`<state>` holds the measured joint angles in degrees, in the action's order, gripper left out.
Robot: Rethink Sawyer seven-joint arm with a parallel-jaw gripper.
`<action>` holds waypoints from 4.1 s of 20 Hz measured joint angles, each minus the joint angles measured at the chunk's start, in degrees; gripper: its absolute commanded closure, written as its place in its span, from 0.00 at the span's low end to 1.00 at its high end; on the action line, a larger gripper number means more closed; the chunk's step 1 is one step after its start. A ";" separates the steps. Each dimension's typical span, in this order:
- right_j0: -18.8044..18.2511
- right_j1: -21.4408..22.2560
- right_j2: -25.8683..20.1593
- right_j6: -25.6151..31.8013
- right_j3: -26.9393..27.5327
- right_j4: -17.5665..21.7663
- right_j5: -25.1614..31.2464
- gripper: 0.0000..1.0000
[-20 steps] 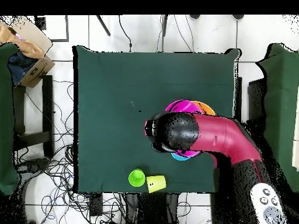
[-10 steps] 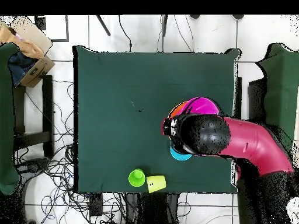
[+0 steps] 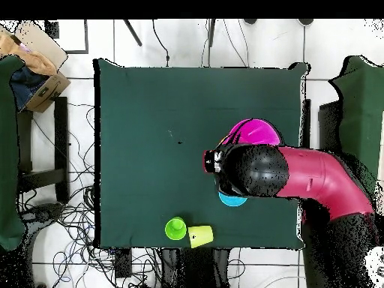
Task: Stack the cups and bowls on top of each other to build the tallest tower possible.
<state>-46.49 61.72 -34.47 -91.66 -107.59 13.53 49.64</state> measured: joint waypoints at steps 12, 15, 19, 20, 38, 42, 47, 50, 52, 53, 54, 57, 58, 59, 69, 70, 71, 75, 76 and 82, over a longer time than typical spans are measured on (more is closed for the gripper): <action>-2.85 0.01 -5.32 0.00 -2.08 3.57 -0.01 1.00; -5.13 -0.11 -6.86 0.00 -2.56 3.72 -0.01 1.00; -7.43 -0.28 -8.46 0.00 -2.66 3.86 -0.01 1.00; -8.02 -0.27 -8.99 0.00 -2.66 3.93 -0.01 1.00; -10.18 -0.78 -13.62 0.00 -4.23 8.63 0.00 1.00; -10.92 -2.15 -14.23 0.00 -4.94 10.07 -0.02 1.00; -12.06 -3.71 -15.38 0.00 -5.66 11.71 -0.02 1.00; -12.49 -4.15 -15.80 0.00 -5.77 11.93 -0.02 1.00; -12.92 -4.57 -16.23 0.00 -5.85 12.05 -0.02 1.00; -13.14 -4.78 -16.45 0.00 -5.89 12.11 -0.02 1.00; -13.34 -4.85 -16.61 0.00 -5.88 12.13 -0.02 1.00; -14.08 -4.94 -17.18 0.00 -5.88 12.23 -0.02 1.00; -14.17 -4.95 -17.28 0.00 -5.88 12.26 -0.02 1.00; -14.19 -4.95 -17.31 0.00 -5.89 12.27 -0.02 1.00; -14.28 -4.94 -18.82 0.00 -5.88 12.32 -0.02 1.00; -14.28 -4.95 -18.92 0.00 -5.88 12.35 -0.02 1.00; -14.28 -4.95 -19.02 0.00 -5.89 12.39 -0.02 1.00; -14.28 -4.95 -19.37 0.00 -5.89 12.45 -0.02 1.00; -14.28 -4.94 -19.41 0.00 -5.89 12.46 -0.02 1.00; -14.58 -5.23 -19.50 0.00 -5.88 12.46 -0.02 1.00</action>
<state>-61.06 56.49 -53.98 -91.66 -113.47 25.99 49.62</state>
